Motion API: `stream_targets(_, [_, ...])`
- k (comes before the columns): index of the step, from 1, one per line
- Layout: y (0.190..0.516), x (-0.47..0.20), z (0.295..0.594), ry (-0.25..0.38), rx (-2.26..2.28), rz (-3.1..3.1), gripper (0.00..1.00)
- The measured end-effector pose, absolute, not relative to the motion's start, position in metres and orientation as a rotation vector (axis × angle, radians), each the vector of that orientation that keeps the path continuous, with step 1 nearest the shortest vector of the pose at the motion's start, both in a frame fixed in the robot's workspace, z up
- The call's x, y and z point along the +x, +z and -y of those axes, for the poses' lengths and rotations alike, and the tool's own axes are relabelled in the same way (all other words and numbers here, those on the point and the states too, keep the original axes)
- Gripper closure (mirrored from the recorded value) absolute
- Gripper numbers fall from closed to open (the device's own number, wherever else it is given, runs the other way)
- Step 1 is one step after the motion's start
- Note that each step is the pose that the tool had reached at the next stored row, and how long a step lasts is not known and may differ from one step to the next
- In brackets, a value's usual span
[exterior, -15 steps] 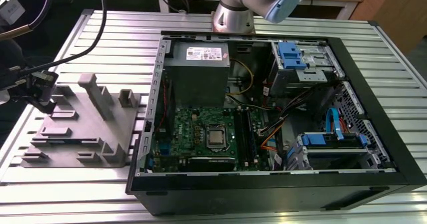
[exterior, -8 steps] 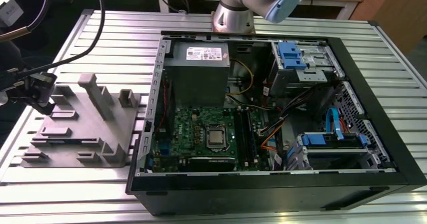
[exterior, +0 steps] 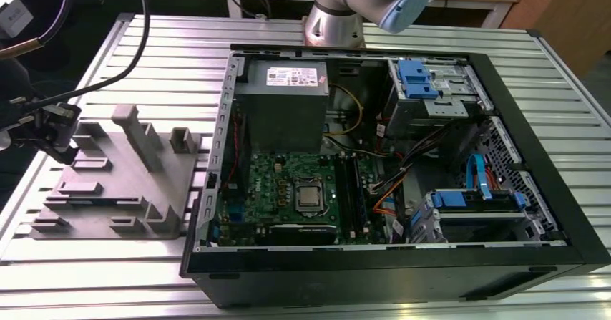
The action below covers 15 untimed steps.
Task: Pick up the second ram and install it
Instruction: 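Pick up the second ram and move it above second insertion slot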
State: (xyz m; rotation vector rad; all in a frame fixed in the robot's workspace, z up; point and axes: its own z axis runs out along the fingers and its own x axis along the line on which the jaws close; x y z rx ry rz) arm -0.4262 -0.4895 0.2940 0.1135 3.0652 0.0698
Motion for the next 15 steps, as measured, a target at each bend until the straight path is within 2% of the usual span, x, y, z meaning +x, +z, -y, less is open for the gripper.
stream_targets(15, [0.2935,-0.4263,0.4895,0.076,-0.106,-3.069,0.93])
